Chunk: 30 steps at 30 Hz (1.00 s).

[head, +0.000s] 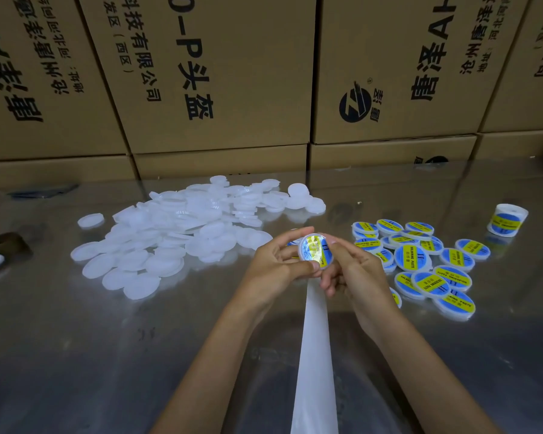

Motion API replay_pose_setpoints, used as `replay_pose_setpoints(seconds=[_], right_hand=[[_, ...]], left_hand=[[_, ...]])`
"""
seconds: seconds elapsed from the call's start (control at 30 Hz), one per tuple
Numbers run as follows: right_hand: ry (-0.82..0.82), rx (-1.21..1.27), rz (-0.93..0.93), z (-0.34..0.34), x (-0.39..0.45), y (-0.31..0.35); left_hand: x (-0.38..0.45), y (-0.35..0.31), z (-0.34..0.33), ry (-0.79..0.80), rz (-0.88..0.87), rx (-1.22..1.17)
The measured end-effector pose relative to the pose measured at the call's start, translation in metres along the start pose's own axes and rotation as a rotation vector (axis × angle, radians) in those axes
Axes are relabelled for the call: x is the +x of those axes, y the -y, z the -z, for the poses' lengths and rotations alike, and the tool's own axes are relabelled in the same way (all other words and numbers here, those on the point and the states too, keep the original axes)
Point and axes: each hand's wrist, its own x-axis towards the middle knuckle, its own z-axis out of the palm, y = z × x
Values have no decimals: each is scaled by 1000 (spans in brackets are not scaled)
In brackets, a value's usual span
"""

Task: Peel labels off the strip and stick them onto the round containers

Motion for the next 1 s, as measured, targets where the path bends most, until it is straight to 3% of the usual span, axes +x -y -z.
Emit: replay_pose_setpoints(seconds=[0.27,0.5,0.63,1.0], right_hand=[[103,42,-36,0,-1,0],[10,-191,21,-3,1,-5],[57,-383,136,-4,-2,-9],[22,-431,203,4,1,-5]], left_hand=[[1,1,2,-118,-5,-96],[1,2,0,-218,-19,-156],[2,3,2,-248,-19,-115],[3,7,-3,-171,-81,24]])
